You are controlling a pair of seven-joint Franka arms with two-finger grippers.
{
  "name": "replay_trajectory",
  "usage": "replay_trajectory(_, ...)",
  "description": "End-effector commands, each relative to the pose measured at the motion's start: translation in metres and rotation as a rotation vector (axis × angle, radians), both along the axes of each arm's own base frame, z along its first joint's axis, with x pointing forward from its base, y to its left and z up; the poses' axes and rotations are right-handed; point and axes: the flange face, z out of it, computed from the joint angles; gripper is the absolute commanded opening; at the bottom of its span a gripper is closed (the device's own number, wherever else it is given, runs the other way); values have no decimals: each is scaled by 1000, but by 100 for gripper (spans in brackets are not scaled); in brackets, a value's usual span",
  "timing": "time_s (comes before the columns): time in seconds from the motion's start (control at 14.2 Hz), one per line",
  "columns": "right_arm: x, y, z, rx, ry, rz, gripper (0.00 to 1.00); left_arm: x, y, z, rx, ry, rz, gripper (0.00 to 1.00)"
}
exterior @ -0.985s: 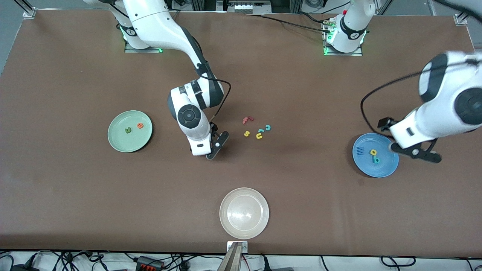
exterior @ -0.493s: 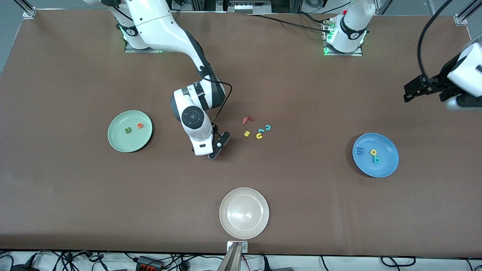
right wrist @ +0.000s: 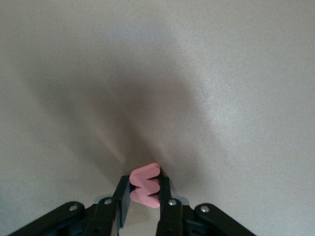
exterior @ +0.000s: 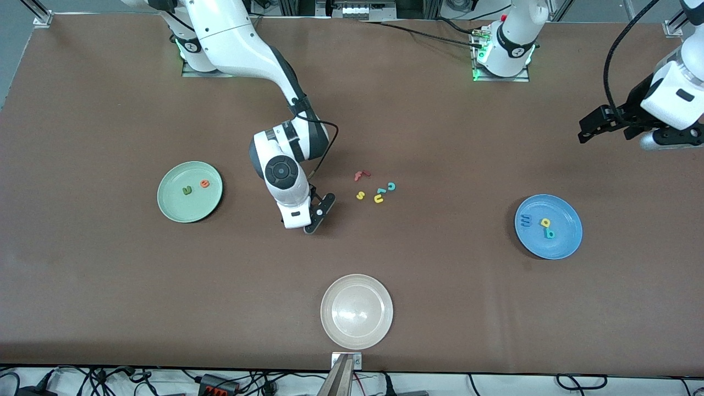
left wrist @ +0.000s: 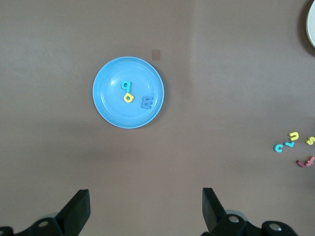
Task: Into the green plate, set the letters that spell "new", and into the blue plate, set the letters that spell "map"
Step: 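Grasp the pink w with the right gripper while the left gripper withdraws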
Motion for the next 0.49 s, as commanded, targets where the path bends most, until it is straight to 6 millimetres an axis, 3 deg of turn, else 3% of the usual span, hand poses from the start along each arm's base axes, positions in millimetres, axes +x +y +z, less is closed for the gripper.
replay_trajectory(0.0,-2,2,-3,-2,5,17,14,0,-6,7,-20,7,-21,100)
replay_trajectory(0.14,10,-18,15,-3,20,-29,14,1,-3,7,-23,8,-22,100)
replay_trajectory(0.35,34,-79,66,-38,80,-136,14,3,-2,6,-23,6,-50,100)
replay_trajectory(0.42,42,-110,81,-67,102,-181,14,3,-2,4,-23,9,-50,100)
